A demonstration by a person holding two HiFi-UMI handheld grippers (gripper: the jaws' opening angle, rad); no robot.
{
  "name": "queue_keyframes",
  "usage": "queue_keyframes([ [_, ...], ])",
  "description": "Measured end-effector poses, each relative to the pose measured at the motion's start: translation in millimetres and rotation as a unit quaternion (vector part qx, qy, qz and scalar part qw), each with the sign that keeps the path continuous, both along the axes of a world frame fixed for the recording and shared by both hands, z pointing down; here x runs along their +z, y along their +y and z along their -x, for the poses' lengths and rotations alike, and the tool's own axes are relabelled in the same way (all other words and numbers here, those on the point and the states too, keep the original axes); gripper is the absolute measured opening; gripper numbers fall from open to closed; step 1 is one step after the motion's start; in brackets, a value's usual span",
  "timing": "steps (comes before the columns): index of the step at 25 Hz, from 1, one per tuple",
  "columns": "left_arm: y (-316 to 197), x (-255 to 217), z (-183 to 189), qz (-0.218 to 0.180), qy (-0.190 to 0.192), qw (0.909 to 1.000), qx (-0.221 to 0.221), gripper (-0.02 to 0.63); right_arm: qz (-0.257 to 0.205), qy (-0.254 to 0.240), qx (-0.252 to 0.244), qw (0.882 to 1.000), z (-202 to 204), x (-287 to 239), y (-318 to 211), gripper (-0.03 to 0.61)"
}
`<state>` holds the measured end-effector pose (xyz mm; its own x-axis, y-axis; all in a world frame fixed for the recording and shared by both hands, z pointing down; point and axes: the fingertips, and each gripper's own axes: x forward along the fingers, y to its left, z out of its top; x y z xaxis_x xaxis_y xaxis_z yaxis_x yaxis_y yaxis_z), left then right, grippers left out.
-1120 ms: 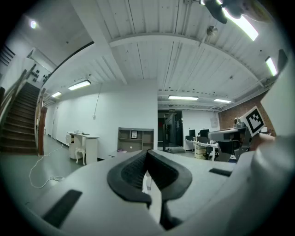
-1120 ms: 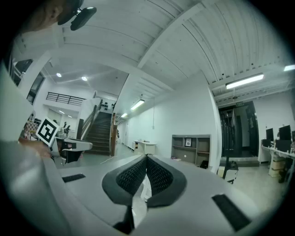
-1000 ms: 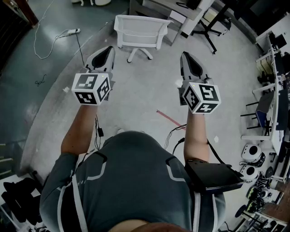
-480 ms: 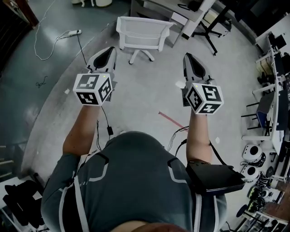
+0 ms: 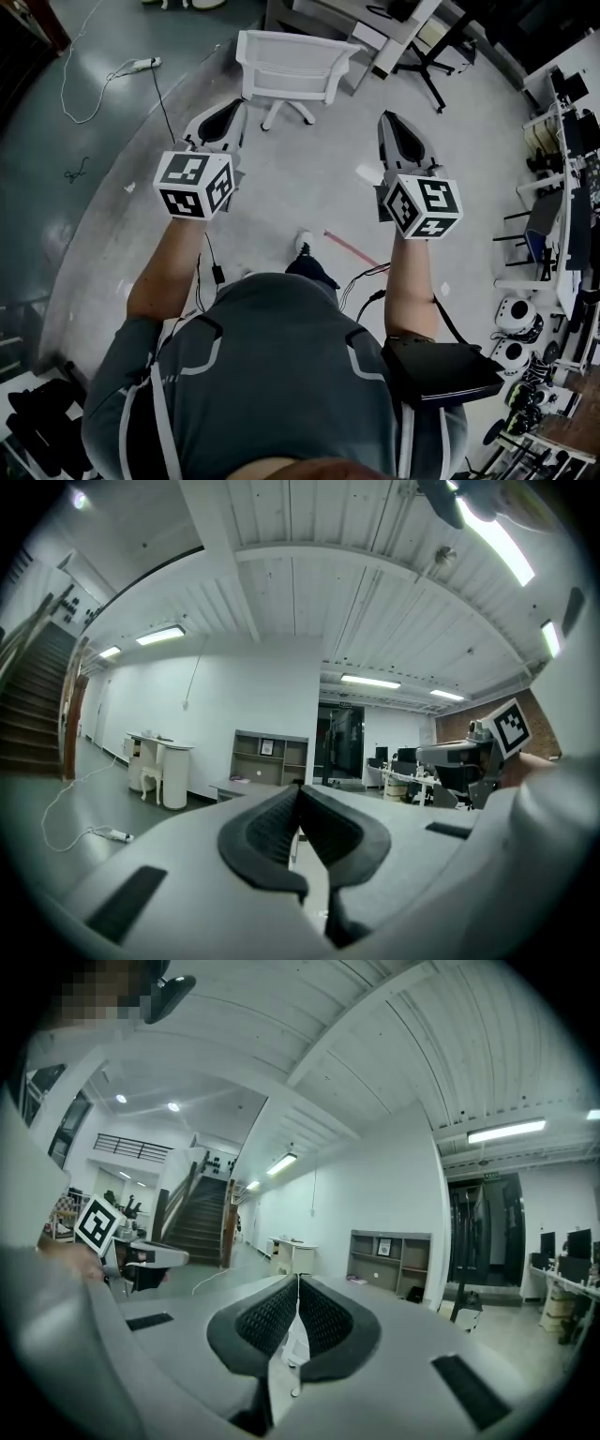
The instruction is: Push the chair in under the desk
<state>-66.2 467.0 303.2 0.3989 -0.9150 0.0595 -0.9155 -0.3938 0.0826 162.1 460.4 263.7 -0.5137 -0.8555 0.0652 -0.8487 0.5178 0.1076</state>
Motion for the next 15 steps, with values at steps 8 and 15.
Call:
queue_keyframes([
  [8,-78,2,-8,-0.006,-0.016,0.9994,-0.030,0.009,0.000,-0.014,-0.025,1.000,-16,10,-95,0.029],
  [15,-161,1,-31,-0.003,-0.027,0.9985,-0.048,0.009,-0.004,-0.021,-0.050,0.999,-40,5,-189,0.029],
])
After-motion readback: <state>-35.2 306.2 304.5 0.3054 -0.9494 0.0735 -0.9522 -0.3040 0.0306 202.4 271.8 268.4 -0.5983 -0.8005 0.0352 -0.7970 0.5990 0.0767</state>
